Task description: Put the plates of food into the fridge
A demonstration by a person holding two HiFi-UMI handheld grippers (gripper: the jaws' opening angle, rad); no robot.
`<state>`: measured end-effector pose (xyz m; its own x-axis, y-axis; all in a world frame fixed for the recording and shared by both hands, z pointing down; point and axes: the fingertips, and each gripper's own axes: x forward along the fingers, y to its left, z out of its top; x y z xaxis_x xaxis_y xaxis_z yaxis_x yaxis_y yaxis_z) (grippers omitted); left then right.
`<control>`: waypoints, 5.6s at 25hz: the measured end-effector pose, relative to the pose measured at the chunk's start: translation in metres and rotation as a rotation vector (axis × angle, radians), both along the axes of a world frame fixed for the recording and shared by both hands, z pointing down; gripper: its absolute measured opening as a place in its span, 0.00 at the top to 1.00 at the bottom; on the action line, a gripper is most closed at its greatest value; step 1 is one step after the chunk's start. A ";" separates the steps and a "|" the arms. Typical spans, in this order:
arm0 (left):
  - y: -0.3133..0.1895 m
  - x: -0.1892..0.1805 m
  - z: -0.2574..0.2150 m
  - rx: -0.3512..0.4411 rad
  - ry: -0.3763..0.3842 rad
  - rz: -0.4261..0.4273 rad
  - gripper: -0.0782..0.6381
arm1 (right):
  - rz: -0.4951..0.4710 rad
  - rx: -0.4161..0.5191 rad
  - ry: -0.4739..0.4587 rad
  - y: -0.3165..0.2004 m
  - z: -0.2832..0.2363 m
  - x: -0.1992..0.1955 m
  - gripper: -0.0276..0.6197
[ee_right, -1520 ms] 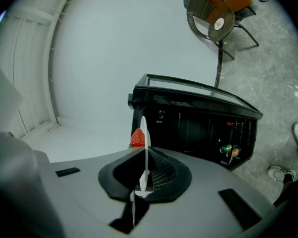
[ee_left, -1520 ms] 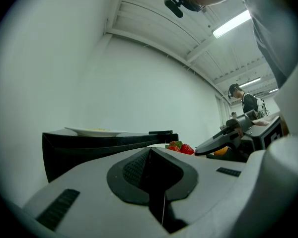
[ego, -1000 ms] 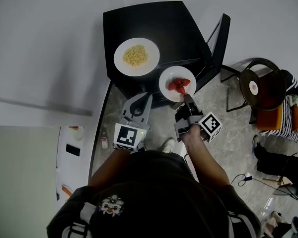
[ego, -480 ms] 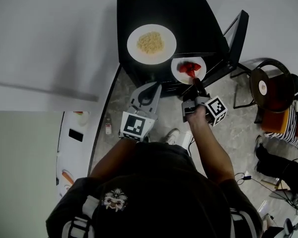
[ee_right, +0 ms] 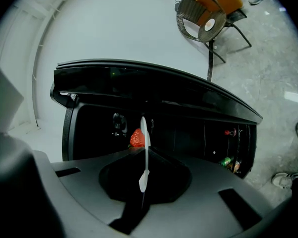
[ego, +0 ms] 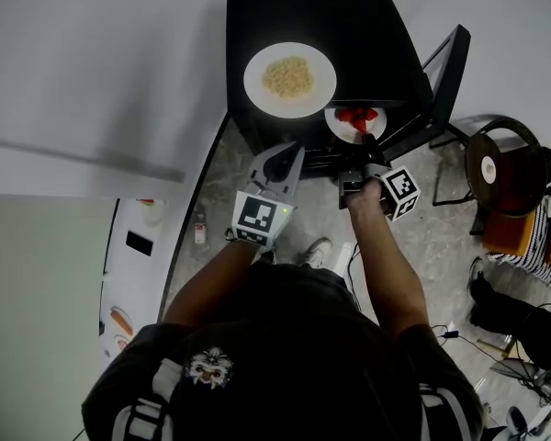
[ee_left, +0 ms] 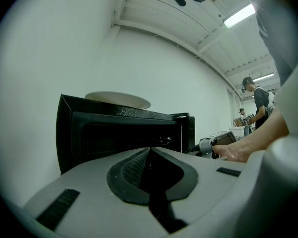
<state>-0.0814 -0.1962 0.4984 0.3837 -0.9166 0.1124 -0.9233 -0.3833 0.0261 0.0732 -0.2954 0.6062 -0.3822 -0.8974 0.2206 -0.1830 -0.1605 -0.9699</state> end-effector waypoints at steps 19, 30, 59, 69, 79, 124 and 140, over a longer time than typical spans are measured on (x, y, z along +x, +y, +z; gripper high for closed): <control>0.000 -0.007 0.017 -0.073 0.041 -0.026 0.86 | 0.060 -0.013 -0.011 -0.028 0.003 -0.008 0.91; 0.000 -0.011 0.016 -0.067 0.042 -0.033 0.86 | 0.084 0.003 0.033 -0.036 0.002 -0.007 0.91; 0.029 -0.003 -0.075 0.071 0.121 0.005 0.86 | -0.279 0.891 1.180 0.102 -0.193 -0.035 0.92; 0.034 -0.012 -0.096 0.137 0.112 -0.062 0.86 | -0.222 1.038 1.252 0.120 -0.222 -0.053 0.92; 0.035 -0.024 -0.104 0.131 0.260 -0.134 0.85 | -0.232 1.025 1.243 0.124 -0.220 -0.044 0.92; 0.001 -0.020 -0.078 -0.118 1.478 -0.269 0.84 | -0.345 1.036 1.196 0.159 -0.175 0.032 0.92; 0.076 0.027 -0.043 -0.239 1.469 -0.184 0.85 | -0.329 1.096 1.194 0.158 -0.180 0.006 0.92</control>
